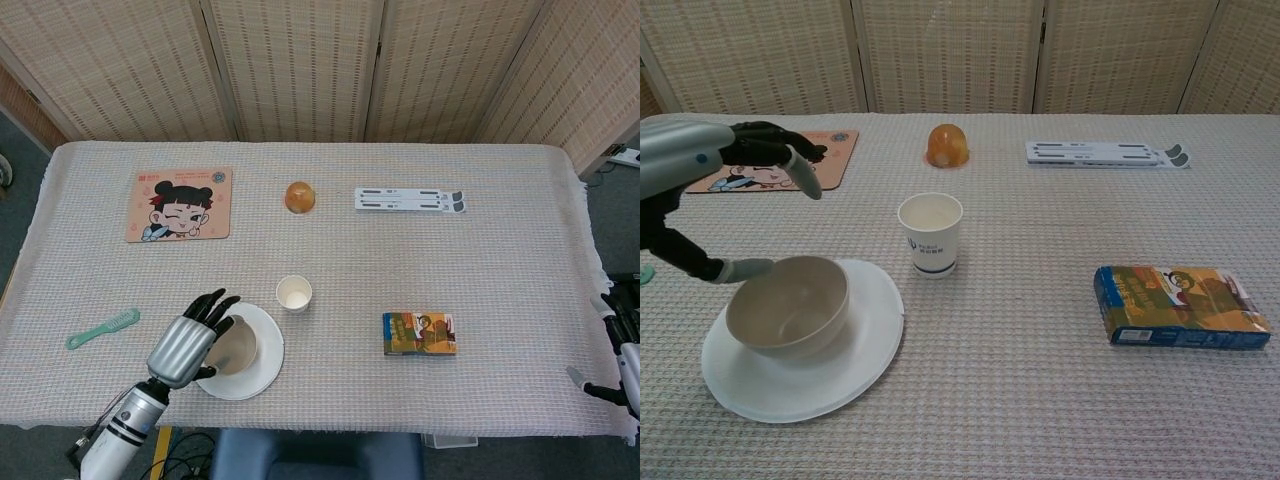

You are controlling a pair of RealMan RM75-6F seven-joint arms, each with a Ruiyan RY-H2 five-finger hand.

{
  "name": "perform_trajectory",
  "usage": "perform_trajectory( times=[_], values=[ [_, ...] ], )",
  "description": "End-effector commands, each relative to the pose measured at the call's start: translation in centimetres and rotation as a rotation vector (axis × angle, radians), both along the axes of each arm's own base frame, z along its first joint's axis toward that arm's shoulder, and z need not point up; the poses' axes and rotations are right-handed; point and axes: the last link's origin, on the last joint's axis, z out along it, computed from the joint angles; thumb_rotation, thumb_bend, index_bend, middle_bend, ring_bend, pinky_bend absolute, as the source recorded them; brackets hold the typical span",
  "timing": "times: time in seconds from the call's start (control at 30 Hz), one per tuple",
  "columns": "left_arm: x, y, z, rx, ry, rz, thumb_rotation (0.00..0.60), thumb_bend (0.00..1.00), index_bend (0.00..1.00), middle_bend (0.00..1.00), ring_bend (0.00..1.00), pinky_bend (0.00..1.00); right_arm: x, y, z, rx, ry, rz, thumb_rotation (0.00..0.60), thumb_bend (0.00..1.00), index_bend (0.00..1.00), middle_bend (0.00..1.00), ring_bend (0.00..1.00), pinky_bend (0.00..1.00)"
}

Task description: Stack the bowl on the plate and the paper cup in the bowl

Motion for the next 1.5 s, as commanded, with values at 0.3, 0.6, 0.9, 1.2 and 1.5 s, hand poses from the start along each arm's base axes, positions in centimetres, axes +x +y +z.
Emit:
perform_trajectory(
  times=[0.3, 0.6, 0.9, 1.2, 1.5],
  values=[
    [3.0, 6.7, -1.1, -0.159, 0.053, 0.056, 0.6, 0.24, 0.12, 0.05, 0.0, 0.16, -0.5, -0.5, 0.2, -0.022, 0.004, -0.039, 0.6, 0.22, 0.0, 0.0, 0.0, 0.0],
    [4.9, 11.9, -1.9, -0.221, 0.085, 0.06, 0.6, 0.24, 0.17, 0.05, 0.0, 0.16, -1.1, -1.3, 0.1, -0.033, 0.019, -0.086, 0.6, 0.22, 0.0, 0.0, 0.0, 0.0],
    [5.4, 14.6, -2.4, -0.255, 0.082, 0.078, 0.6, 0.24, 0.21, 0.05, 0.0, 0.16, -1.6, -2.1, -0.1, -0.02, 0.019, -0.113, 0.6, 0.22, 0.0, 0.0, 0.0, 0.0],
    [4.8, 15.4, -3.8, -0.3, 0.123, 0.104, 0.6, 0.24, 0.23, 0.05, 0.0, 0.16, -1.6, -2.2, 0.0, -0.024, 0.016, -0.112, 0.6, 0.22, 0.0, 0.0, 0.0, 0.0],
    [5.3, 15.1, -5.0, -0.316, 0.136, 0.1, 0.6, 0.24, 0.23, 0.05, 0.0, 0.16, -1.6, -2.1, 0.1, -0.024, 0.007, -0.103, 0.6, 0.22, 0.0, 0.0, 0.0, 0.0]
  ],
)
